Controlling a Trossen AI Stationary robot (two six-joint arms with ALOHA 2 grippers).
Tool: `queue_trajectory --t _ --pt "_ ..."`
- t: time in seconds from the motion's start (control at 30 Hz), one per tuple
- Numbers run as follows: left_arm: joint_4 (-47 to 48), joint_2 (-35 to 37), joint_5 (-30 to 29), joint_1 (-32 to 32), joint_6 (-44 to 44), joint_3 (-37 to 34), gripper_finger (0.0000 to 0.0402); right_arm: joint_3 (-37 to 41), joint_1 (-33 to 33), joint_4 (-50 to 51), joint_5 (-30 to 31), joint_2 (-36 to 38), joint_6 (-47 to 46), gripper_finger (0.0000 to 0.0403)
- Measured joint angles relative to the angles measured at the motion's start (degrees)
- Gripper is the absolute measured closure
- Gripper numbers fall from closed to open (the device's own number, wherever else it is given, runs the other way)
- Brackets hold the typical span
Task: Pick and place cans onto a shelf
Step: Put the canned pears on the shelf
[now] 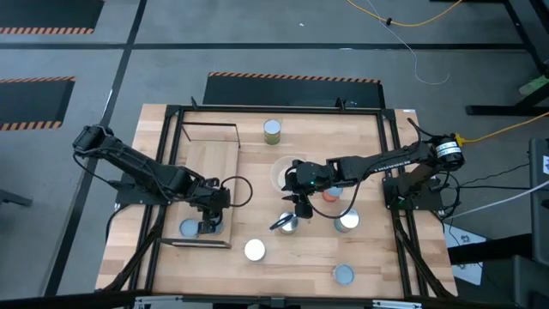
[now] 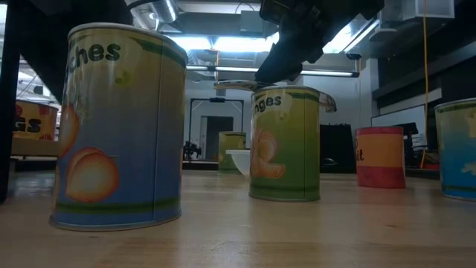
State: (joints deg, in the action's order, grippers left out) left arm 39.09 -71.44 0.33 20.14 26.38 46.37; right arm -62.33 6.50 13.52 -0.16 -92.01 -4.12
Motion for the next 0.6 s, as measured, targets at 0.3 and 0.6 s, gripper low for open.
queue_trajectory --t 0.3,0.6 --pt "-4.53 0.31 -1.34 -2.93 -3.96 0.0 0.036 0.0 0.0 0.02 0.0 0.0 -0.17 0.026" --pt "-13.6 0.31 -2.73 -5.51 -9.85 0.0 0.0354 0.0 0.0 -0.04 0.05 0.0 -0.07 0.0258"
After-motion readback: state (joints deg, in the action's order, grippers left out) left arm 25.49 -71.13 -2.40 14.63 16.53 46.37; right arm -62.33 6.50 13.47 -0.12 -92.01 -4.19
